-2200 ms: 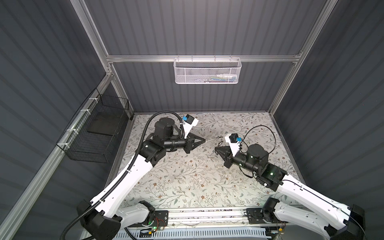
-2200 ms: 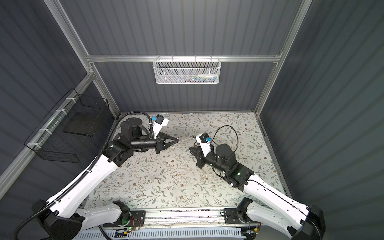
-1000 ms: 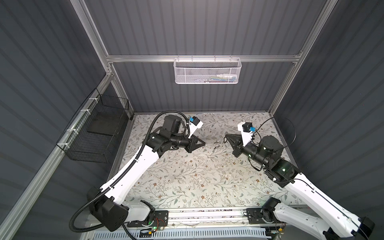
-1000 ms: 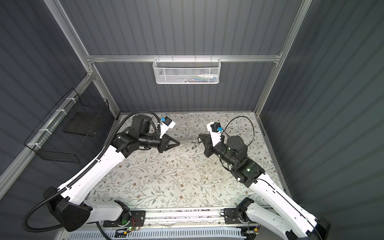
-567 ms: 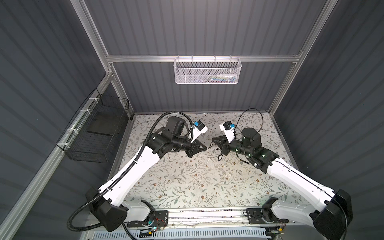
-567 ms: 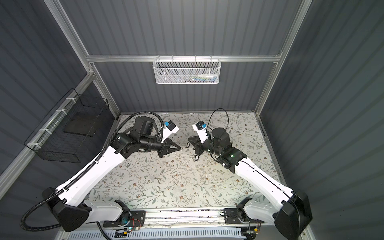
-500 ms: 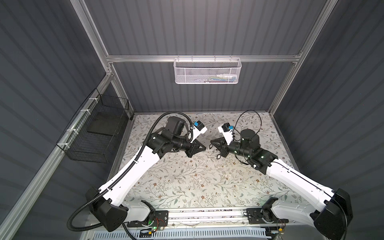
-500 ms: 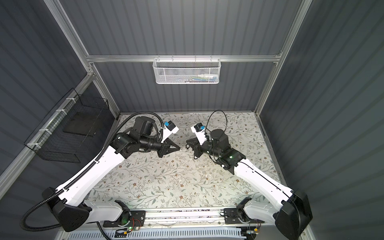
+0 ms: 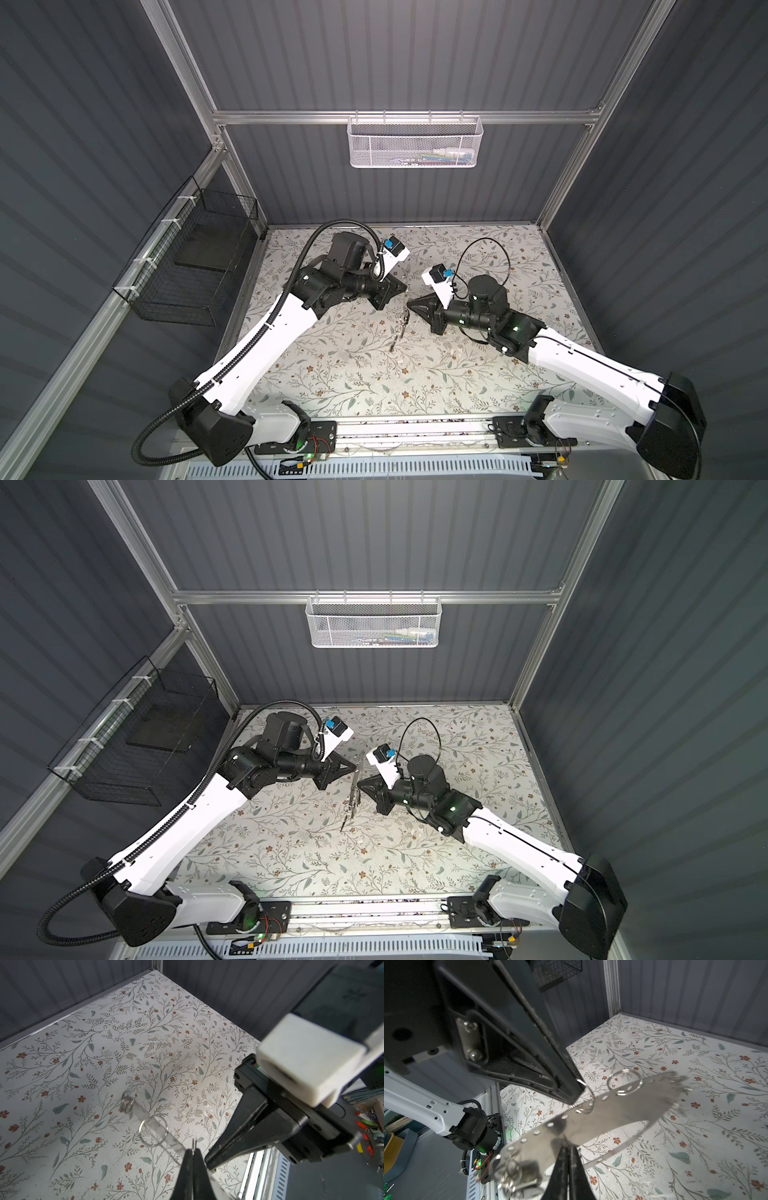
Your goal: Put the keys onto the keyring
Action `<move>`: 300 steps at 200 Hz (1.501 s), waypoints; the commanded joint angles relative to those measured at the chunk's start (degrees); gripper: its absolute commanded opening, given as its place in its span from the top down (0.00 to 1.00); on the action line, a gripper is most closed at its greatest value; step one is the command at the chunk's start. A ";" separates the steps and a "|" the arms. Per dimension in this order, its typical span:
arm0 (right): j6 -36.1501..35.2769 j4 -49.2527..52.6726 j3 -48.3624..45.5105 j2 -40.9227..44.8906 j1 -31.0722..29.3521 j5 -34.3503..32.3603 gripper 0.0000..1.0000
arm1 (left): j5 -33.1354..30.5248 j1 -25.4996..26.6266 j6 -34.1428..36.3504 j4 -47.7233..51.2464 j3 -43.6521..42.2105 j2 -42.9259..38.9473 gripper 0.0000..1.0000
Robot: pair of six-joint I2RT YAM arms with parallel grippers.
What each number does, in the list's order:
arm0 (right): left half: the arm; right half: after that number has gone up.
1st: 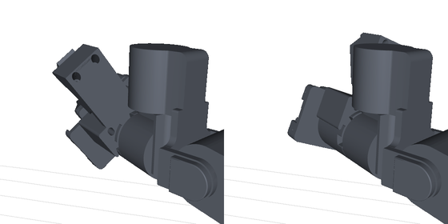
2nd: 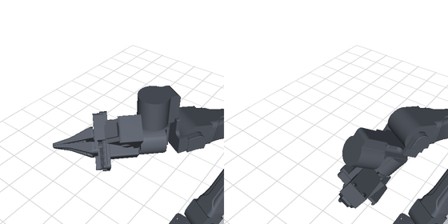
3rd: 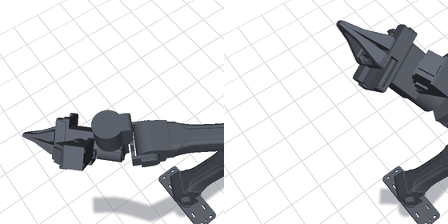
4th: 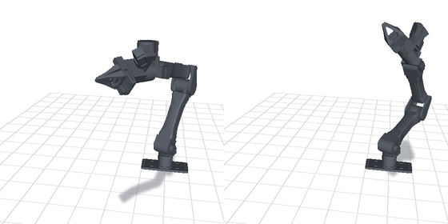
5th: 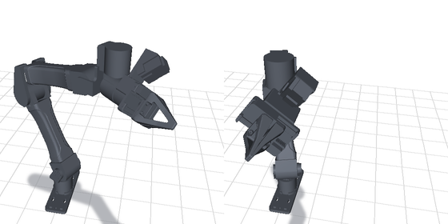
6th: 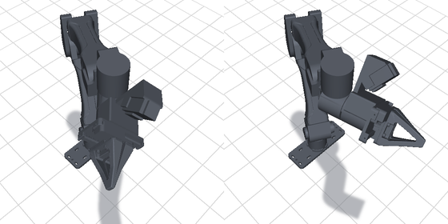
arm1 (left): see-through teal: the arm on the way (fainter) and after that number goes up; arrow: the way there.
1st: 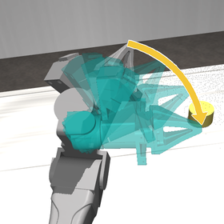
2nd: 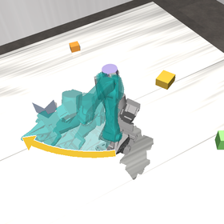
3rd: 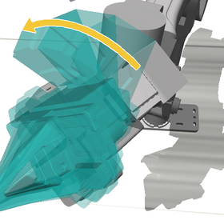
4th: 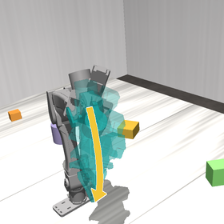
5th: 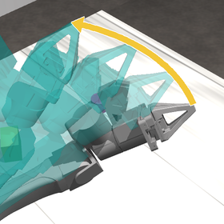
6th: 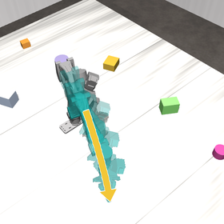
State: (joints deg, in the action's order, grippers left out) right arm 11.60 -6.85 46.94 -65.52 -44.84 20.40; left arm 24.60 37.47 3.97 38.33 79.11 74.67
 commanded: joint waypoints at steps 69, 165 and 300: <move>-2.19 0.27 -1.01 9.41 3.26 -4.81 0.92 | 4.47 0.06 -3.97 -12.12 -9.30 -7.96 1.00; -2.86 1.14 2.89 6.47 3.19 2.33 0.92 | 9.33 0.10 -3.00 -10.10 -9.12 -7.69 1.00; -0.68 4.37 2.23 4.87 3.52 -6.12 0.81 | 0.99 0.06 -2.65 -8.95 -10.68 -9.72 1.00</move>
State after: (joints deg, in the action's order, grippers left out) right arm 8.95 -4.69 49.23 -60.12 -42.33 17.80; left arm 29.85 37.47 0.89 29.28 69.73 67.53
